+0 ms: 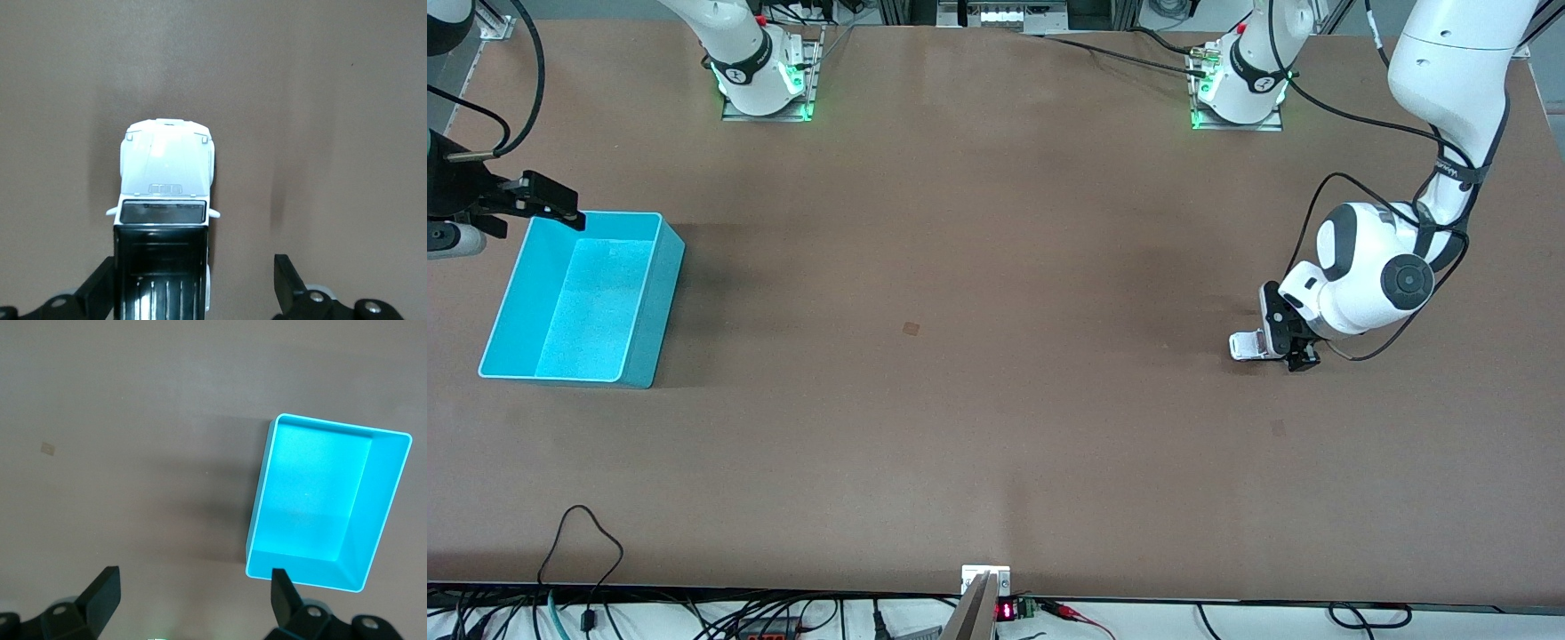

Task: Wind and store white jeep toy
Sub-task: 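Close the left gripper on the jeep's black rear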

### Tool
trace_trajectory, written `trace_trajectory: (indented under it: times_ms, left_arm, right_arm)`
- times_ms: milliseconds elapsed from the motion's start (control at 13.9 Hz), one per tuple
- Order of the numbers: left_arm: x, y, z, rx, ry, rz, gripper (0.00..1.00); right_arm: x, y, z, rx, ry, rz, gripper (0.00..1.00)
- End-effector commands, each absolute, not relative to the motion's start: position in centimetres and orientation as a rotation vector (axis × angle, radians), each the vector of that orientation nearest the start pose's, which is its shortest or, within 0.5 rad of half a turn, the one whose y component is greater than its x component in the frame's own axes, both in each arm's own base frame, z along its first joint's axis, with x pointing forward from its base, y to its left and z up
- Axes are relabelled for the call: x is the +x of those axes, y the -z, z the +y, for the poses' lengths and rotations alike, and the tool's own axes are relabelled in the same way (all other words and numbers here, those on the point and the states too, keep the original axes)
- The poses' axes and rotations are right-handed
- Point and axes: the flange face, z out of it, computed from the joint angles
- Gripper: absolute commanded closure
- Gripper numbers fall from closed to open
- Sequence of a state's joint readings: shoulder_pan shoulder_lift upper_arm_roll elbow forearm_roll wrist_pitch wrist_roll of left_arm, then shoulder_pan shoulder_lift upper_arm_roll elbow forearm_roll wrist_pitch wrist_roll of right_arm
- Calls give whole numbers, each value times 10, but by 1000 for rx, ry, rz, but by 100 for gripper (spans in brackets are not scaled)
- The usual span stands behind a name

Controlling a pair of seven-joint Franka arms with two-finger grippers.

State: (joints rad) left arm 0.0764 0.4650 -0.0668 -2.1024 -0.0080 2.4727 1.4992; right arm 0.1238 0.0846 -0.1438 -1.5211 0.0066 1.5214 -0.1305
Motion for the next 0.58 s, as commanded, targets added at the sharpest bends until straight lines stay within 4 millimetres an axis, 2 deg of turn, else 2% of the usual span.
trace_trajectory:
  times_ms: [0,360,432,504]
  left_arm:
    - [571,-189,6,-2353,-38,2191,0]
    - [571,-185,6,-2348,-25,2185,3]
    - [572,-185,6,-2347,-23,2184,7]
    - [571,-184,6,-2349,-27,2186,16]
  right_arm:
    - [572,-599,-11,-3131,-136,-152,0]
    - [572,-599,-12,-3131,-138,-147,0]
    - [572,-598,-13,-3131,-143,-144,0]
    - [572,-598,-12,-3129,-143,-149,0]
